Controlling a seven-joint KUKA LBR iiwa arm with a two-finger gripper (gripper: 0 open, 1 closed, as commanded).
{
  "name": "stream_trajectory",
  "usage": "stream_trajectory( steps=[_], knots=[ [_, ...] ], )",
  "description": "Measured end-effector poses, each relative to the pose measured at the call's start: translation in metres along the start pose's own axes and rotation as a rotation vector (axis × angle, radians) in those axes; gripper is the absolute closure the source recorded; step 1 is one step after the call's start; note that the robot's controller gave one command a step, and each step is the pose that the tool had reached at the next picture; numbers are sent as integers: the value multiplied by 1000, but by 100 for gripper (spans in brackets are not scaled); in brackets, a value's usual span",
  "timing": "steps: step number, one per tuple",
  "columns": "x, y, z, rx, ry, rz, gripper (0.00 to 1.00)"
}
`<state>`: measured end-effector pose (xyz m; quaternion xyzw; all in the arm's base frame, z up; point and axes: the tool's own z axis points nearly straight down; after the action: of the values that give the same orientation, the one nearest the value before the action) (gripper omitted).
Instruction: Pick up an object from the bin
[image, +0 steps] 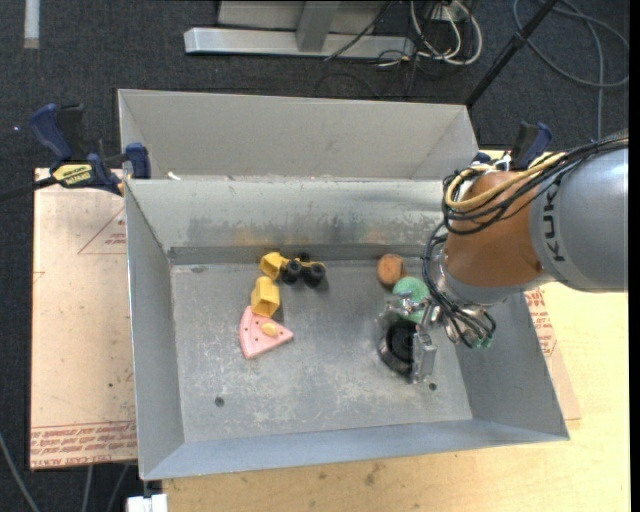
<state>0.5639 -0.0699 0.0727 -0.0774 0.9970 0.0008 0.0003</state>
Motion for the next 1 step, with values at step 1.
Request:
stream_trajectory(
  steps=[1],
  knots=[
    [2,1,-13,-2,7,-1,100]
  ],
)
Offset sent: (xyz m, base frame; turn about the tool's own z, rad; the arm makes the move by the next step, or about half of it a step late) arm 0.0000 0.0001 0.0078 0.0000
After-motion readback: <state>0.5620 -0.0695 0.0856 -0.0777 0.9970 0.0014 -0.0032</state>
